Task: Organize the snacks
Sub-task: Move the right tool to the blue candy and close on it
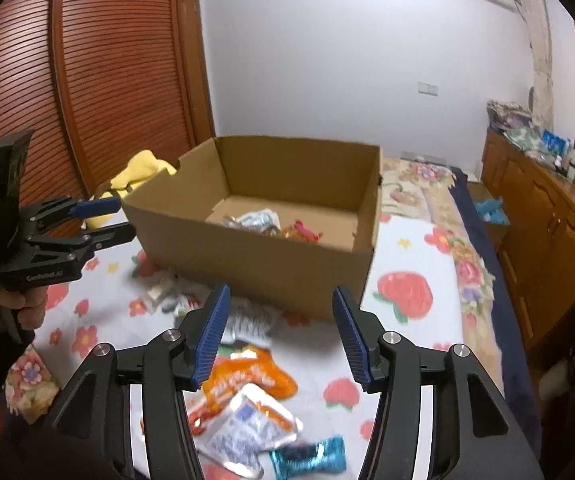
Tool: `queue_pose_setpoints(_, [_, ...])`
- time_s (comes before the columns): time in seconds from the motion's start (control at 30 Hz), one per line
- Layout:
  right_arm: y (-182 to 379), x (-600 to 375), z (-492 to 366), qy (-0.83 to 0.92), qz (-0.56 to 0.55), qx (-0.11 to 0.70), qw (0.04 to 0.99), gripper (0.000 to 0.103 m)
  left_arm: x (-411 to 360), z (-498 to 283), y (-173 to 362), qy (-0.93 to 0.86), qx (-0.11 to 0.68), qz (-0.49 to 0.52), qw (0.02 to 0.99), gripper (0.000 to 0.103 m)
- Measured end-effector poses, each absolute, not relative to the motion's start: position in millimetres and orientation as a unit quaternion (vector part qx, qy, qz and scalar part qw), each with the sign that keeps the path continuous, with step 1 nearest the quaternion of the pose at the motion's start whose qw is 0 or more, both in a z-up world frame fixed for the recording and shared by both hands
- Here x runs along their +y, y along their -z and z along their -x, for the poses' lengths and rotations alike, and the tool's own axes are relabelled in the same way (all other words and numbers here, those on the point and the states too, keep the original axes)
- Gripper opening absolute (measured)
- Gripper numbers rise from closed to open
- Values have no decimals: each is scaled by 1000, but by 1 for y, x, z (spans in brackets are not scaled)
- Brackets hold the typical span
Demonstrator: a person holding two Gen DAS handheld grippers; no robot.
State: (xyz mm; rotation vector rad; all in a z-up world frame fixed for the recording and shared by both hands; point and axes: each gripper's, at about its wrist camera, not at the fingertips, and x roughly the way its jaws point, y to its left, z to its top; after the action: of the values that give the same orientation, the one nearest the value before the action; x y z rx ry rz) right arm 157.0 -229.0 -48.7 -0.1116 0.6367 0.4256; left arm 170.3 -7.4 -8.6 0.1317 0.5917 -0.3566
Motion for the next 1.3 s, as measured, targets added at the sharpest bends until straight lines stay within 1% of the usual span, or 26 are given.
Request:
queue_pose_setpoints(0.33, [85, -252, -121, -185, 38, 342, 920, 56, -25, -144, 35, 192, 315, -50, 928, 60])
queue_pose_setpoints(0.77, [130, -269, -94, -174, 8, 385, 906, 56, -69, -130, 52, 236, 334, -49, 911, 60])
queue_pose_setpoints(0.97, [142, -273, -92, -171, -8, 397, 902, 56, -86, -125, 60, 252, 344, -54, 903, 60])
queue_pose_setpoints(1.3, [150, -276, -102, -168, -31, 408, 897, 56, -110, -119, 57, 273, 339, -69, 898, 60])
